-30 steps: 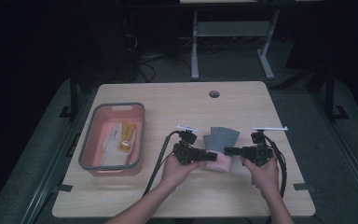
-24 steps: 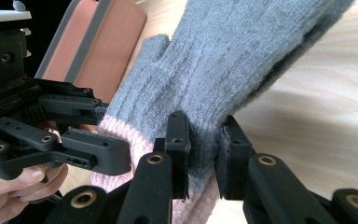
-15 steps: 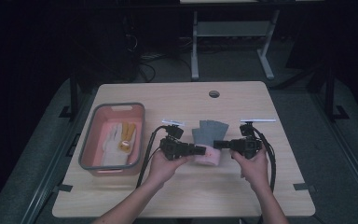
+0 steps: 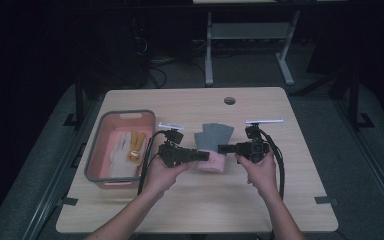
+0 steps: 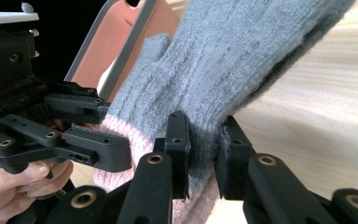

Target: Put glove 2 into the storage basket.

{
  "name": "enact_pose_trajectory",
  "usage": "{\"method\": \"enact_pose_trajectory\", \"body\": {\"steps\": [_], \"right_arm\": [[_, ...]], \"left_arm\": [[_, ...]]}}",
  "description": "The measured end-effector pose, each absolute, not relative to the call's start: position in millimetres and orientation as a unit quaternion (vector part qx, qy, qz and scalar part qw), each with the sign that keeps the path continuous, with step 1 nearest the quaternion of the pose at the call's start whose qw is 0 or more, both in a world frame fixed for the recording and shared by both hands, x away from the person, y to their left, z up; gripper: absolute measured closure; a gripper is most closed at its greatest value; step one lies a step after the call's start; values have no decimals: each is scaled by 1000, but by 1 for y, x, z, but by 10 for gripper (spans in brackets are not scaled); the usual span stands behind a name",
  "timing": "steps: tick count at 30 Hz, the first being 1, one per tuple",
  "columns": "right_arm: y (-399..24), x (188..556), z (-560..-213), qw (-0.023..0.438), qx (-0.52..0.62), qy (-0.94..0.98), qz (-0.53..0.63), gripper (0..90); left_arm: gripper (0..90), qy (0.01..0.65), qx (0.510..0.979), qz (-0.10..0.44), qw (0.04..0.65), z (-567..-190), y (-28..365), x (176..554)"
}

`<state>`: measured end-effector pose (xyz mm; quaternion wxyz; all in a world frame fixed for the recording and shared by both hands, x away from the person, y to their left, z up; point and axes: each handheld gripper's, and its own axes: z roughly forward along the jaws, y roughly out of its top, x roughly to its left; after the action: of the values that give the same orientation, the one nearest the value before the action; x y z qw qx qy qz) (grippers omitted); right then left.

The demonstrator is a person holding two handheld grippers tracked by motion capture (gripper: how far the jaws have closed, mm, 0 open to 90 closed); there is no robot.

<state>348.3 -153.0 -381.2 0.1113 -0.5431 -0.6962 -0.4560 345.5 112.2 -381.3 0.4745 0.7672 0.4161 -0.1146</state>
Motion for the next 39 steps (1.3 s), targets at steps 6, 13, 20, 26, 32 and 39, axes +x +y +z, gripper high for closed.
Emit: {"method": "enact_pose_trajectory", "body": {"steps": [6,13,20,26,32,39], "right_arm": [[-143,354,-376,114,-535,-700,-459,770],[-133,359,-373,120,-529,-704,-459,770],[-122,365,-369,122,-523,-709,-457,771],[-112,369,-367,125,-515,-716,-455,770],[-103,374,-364,129,-510,-719,-453,770],[-91,379,-360,129,-500,-728,-452,770]], "left_arm": [[644,420,762,-113,479,-377,123,347],[646,421,764,-110,477,-373,134,349],[646,426,759,-108,480,-370,145,352],[647,431,756,-107,482,-368,155,353],[648,434,752,-104,484,-365,164,354],[650,436,750,-99,487,-361,177,355]]}}
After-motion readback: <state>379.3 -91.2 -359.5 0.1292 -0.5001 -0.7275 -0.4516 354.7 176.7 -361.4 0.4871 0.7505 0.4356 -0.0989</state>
